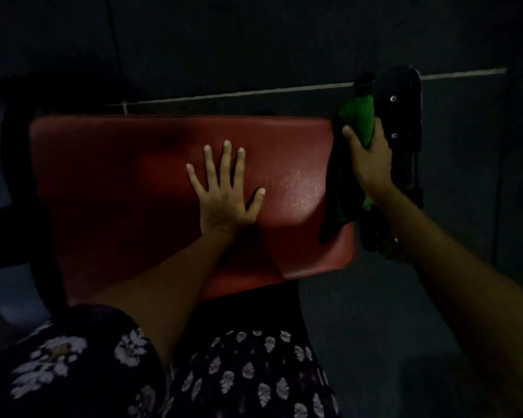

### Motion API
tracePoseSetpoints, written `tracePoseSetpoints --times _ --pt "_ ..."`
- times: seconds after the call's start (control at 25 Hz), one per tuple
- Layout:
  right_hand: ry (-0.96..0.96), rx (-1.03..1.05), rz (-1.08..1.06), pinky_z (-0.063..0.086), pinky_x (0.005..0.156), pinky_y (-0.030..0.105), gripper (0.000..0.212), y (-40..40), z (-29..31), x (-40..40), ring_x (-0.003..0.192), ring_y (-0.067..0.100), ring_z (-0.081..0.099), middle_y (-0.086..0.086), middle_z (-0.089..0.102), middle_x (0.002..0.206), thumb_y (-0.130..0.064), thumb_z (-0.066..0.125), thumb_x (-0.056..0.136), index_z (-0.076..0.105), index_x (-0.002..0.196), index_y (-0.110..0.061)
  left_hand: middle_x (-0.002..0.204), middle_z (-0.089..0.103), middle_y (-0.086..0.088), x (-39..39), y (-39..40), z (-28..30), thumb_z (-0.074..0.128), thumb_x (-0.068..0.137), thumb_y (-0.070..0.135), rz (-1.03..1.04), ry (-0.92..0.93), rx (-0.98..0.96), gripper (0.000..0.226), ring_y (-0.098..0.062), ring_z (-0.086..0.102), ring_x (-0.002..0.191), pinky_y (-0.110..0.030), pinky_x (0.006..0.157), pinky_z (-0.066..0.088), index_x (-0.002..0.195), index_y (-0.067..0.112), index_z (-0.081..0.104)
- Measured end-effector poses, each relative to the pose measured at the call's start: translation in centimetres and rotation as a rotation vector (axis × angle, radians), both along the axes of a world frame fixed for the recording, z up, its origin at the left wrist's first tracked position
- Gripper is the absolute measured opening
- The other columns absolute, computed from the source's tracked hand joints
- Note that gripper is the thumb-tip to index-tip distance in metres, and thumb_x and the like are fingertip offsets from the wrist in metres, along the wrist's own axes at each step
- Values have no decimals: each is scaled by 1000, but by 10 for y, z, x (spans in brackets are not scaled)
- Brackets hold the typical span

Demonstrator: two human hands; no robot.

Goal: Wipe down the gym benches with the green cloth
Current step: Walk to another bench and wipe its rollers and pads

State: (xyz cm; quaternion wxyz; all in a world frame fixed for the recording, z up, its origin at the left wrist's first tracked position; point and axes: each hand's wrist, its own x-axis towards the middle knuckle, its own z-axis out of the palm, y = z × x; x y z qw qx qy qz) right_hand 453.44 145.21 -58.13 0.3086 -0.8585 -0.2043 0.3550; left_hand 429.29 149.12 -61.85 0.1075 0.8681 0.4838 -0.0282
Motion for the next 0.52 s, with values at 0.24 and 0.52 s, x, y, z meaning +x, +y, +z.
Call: tracePoseSetpoints --times 0.24,0.52 --pt "73 -22 -65 43 95 29 34 -24 3 5 107 15 56 -8 57 105 -33 53 95 51 126 -20 152 27 -15 7 -6 -1 34 87 58 -12 -4 -26 75 -41 16 140 -66 106 7 145 11 26" --pt "-211 -230 710 46 87 46 46 24 6 40 106 33 54 17 56 117 -36 58 91 48 129 -11 143 38 -10 5 6 13 40 82 54 81 -89 -58 65 -31 29 134 -67 104 21 134 16 36"
